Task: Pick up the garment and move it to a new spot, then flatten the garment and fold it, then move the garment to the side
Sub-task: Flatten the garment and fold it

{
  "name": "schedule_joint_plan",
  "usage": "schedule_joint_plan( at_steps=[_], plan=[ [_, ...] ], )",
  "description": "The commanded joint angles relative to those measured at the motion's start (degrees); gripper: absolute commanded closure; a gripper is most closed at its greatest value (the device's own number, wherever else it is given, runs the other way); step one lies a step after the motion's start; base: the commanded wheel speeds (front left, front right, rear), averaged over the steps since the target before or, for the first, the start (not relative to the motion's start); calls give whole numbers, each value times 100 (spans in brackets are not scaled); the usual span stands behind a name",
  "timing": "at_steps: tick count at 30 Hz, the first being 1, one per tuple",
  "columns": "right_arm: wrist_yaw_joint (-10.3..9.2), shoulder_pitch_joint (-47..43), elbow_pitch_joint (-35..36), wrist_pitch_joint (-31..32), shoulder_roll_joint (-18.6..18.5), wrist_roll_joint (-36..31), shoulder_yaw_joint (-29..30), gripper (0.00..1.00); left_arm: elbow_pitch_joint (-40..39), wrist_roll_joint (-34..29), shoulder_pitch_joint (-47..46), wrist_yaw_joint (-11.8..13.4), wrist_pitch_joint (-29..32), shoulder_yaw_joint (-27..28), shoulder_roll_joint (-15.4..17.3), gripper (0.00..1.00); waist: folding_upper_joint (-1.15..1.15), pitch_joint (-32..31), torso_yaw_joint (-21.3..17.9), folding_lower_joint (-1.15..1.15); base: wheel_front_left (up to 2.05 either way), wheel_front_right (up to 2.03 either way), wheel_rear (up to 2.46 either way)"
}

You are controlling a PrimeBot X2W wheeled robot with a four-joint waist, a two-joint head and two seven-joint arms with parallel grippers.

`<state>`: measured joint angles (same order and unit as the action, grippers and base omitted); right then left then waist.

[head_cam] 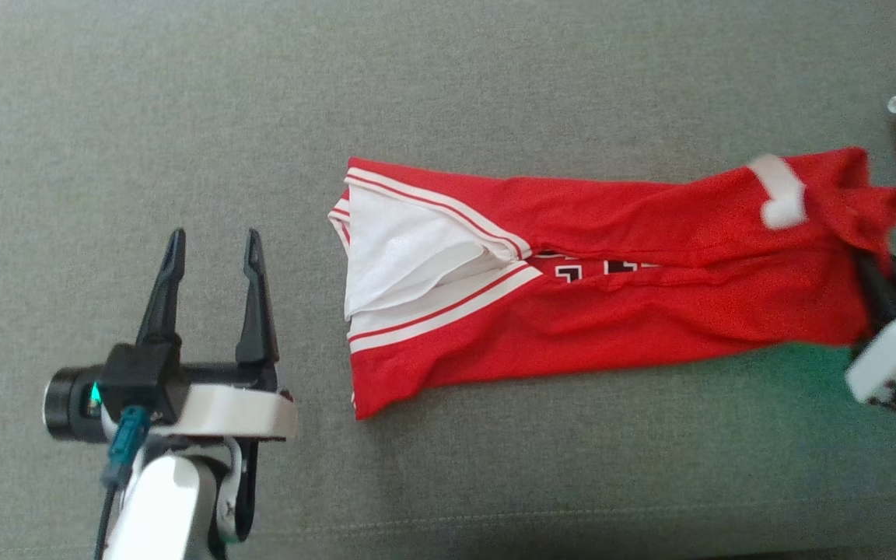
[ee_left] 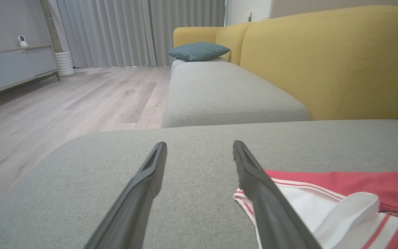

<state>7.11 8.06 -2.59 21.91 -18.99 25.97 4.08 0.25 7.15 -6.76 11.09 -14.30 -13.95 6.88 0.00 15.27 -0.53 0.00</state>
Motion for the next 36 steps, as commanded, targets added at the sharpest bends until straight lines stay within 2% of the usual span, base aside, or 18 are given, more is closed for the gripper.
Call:
schedule_joint_plan(
  at_steps=[1, 5, 10, 11, 14, 18, 22, 28, 29, 30, 31, 32, 36],
  plan=[
    [37, 229, 464, 124, -92, 36, -274, 100, -156, -37, -35, -24, -70, 219, 22, 0, 0, -76, -26, 0, 0, 0, 0],
    [37, 537, 1021, 462, 175, 185, -1024, 100, -150, -28, 5, -40, -70, 237, 22, 0, 0, -176, -10, 0, 0, 0, 0],
    [37, 935, 1003, 603, 707, 325, -2114, 100, -135, -43, 9, -79, -70, 209, 25, 0, 0, -223, 111, 0, 0, 0, 0],
    [37, 935, 1003, 603, 707, 325, -2114, 100, -135, -43, 9, -79, -70, 209, 25, 0, 0, -223, 111, 0, 0, 0, 0],
    [37, 1173, 654, 436, 1177, 482, -2714, 100, -136, -48, -14, -102, -70, 175, 3, 0, 0, -193, 223, 0, 0, 0, 0],
    [37, 1455, -25, -64, 1509, 665, -3258, 100, -111, -56, -54, -134, -70, 99, -46, 0, 0, -108, 390, 0, 0, 0, 0],
    [37, 1692, -699, -607, 1601, 940, -3522, 100, -84, -68, -119, -161, -70, 28, -97, 0, 0, 17, 534, 0, 0, 0, 0],
    [37, 2062, -1325, -1181, 1609, 1448, -4161, 100, -69, -101, -217, -161, -70, 19, -135, 0, 0, 207, 614, 0, 0, 0, 0],
    [37, 2127, -1394, -1293, 1609, 1502, -4245, 72, -68, -105, -228, -158, -70, 24, -139, 0, 0, 228, 609, 0, 0, 0, 0],
    [37, 2190, -1493, -1383, 1610, 1500, -4312, 34, -65, -109, -238, -155, -70, 30, -144, 0, 0, 240, 602, 0, 0, 0, 0],
    [37, 2241, -1587, -1447, 1610, 1513, -4377, 5, -62, -112, -245, -152, -70, 36, -148, 0, 0, 250, 592, 0, 0, 0, 0],
    [37, 2300, -1643, -1566, 1610, 1508, -4420, 0, -60, -114, -253, -151, -70, 42, -152, 0, 0, 261, 581, 0, 0, 0, 0],
    [37, 2481, -1763, -1959, 1610, 1409, -4570, 0, -42, -127, -285, -152, -70, 63, -163, 0, 0, 260, 518, 0, 0, 0, 0]
  ],
)
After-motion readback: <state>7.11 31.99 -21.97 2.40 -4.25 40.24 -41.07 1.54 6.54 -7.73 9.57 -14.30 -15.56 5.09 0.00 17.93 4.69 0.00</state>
